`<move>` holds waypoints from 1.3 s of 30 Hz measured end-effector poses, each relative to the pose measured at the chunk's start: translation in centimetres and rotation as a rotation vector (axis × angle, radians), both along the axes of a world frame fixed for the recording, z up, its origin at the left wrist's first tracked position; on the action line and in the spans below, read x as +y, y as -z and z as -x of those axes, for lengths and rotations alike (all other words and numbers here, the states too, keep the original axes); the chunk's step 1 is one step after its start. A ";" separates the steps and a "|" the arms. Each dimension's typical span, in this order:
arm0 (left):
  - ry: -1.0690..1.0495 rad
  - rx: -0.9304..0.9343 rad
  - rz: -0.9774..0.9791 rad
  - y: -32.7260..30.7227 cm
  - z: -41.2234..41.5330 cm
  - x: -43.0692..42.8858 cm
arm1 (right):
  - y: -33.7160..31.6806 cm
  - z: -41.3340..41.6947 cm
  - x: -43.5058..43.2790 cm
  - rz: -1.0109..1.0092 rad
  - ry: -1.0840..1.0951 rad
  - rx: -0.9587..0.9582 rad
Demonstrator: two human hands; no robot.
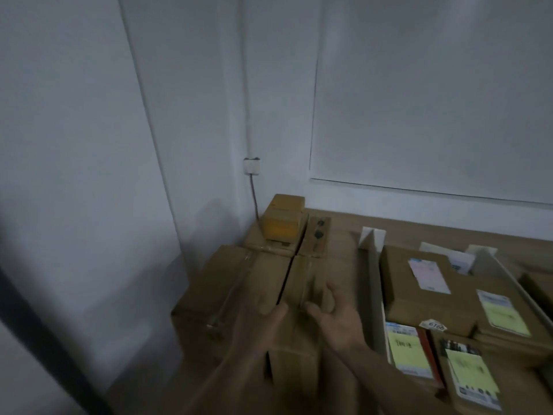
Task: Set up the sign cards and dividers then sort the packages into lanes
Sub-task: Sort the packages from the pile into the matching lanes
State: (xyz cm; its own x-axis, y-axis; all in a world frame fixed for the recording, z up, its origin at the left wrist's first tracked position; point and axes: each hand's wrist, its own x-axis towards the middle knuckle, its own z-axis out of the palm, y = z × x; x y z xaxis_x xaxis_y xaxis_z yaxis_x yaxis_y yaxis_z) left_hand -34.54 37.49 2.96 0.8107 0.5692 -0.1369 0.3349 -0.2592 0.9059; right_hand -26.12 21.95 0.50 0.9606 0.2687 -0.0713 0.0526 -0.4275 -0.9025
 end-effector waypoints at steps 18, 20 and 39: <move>0.289 0.151 0.293 4.5 -2.9 4.0 | 2.4 0.7 5.9 0.300 0.145 0.158; 0.286 0.158 0.356 4.8 -3.0 3.6 | 2.7 0.6 5.9 0.361 0.135 0.154; 0.276 0.227 0.421 5.4 -4.7 0.0 | 0.6 -1.7 -2.5 0.221 0.316 0.277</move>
State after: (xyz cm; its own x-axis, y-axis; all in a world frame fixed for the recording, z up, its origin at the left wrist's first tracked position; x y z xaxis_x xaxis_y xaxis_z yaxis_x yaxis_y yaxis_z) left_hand -29.86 37.51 -2.42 0.8457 0.1984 -0.4953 0.5046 0.0044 0.8633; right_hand -24.43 19.41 -0.11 0.9295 -0.0844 -0.3591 -0.3411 -0.5672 -0.7496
